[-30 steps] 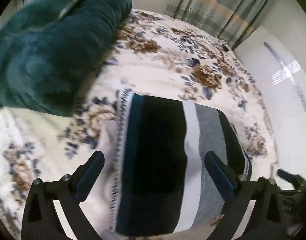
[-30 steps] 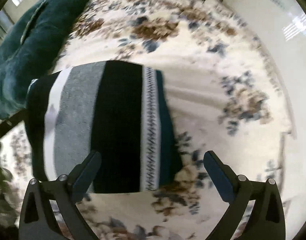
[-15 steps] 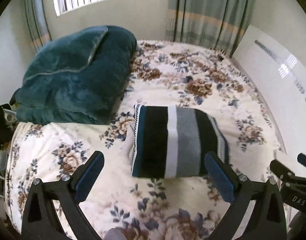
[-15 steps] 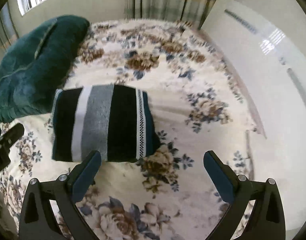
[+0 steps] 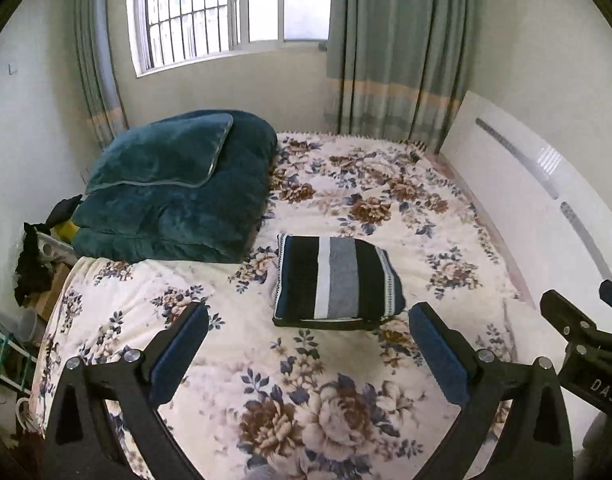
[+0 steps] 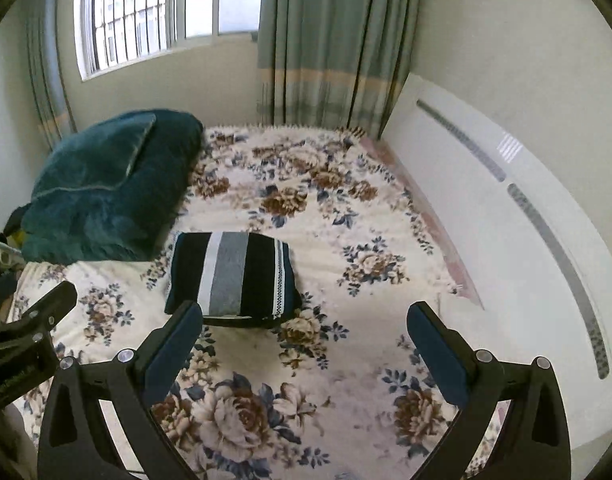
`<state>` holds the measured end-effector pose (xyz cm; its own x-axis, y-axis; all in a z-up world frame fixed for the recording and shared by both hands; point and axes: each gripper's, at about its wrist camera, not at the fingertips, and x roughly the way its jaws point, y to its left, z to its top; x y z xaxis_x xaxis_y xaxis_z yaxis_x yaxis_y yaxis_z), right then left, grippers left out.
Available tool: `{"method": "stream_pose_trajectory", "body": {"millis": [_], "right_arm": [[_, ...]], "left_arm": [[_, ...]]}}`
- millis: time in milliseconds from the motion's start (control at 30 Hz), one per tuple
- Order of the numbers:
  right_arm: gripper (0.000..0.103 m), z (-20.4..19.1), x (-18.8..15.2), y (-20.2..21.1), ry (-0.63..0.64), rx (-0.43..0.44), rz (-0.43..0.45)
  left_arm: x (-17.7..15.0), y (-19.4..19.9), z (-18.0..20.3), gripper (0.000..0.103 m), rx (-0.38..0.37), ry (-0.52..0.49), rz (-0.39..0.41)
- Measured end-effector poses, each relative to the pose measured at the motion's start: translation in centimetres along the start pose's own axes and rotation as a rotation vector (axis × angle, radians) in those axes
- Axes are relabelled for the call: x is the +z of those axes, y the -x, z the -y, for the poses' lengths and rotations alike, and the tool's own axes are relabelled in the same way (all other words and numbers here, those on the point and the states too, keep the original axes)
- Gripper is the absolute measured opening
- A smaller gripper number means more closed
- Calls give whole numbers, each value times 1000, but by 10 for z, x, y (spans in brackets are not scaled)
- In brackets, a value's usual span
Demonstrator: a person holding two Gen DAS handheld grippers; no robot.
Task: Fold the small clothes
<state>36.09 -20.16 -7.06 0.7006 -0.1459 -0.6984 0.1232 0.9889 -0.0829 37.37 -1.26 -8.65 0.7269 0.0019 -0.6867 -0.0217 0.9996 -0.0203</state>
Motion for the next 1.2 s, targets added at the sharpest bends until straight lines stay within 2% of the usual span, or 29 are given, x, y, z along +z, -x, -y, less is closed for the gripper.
{"method": "stream_pose_trajectory", "body": {"millis": [300, 533, 800, 1200], "right_arm": [[103, 16, -23, 105, -2, 16, 76], [103, 24, -36, 160, -2, 16, 133], [103, 29, -43, 184, 7, 31, 157], [103, 29, -42, 187, 17, 46, 162]], "left_arm": [[-16, 85, 5, 103, 5, 7, 66], [-27, 120, 13, 103, 12, -12, 94], [-35, 137, 14, 103, 9, 8, 97], [-38, 150, 10, 103, 33, 21, 112]]}}
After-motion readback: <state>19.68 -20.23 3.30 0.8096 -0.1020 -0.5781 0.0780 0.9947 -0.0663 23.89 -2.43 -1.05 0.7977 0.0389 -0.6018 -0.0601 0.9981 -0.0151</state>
